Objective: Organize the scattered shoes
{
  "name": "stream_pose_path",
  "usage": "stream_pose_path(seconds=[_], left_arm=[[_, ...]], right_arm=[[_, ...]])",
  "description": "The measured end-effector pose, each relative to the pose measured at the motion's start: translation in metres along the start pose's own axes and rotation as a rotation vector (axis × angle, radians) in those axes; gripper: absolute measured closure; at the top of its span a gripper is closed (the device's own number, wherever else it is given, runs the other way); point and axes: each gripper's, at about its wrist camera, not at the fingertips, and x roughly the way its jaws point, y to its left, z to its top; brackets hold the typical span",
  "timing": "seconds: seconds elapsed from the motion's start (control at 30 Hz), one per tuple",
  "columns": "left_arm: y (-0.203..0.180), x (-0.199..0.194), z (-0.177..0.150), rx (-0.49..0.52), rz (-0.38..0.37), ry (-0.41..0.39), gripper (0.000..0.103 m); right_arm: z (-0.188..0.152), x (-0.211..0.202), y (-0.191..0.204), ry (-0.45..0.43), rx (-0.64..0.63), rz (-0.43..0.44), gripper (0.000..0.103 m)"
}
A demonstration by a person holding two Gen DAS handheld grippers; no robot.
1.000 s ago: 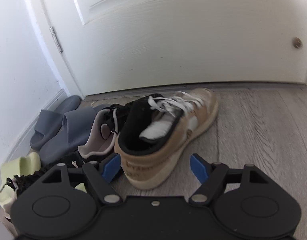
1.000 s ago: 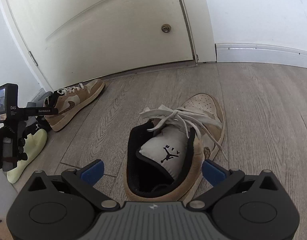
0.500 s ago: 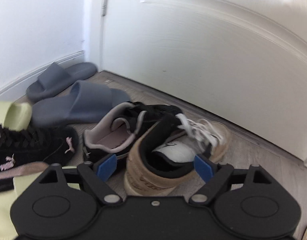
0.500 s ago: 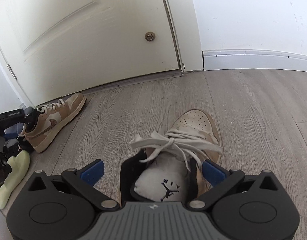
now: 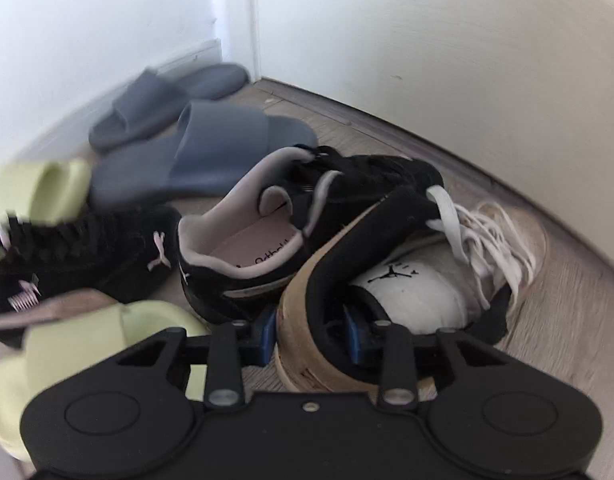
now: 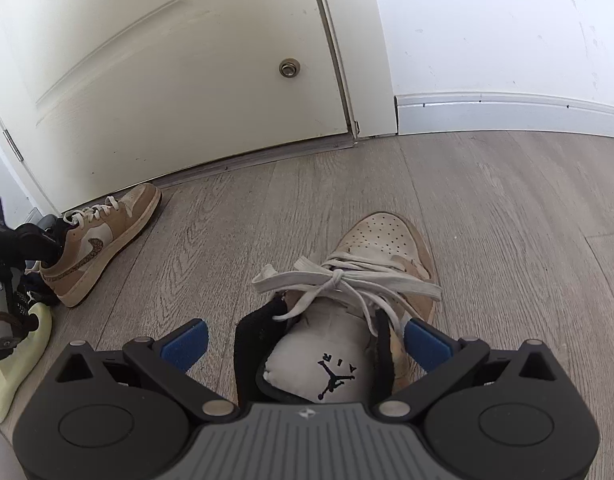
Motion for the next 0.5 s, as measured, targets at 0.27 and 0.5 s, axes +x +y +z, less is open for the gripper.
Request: stream_pose_path(seconds=[0.27,0.5], left_arm=[[-0.041,-0.065,-0.082,0.474,-0.012,-0.130,0.065],[-0.047,-0.111,-0.134,0.517,-0.121,-0.106,0.065]], right_arm=[[-0.001,-0.014,-0.008,-0.009,0.017,0.006,0.000],[-0.003,-0.040,-0.023,-0.037,0.037,-0.012,0.000]])
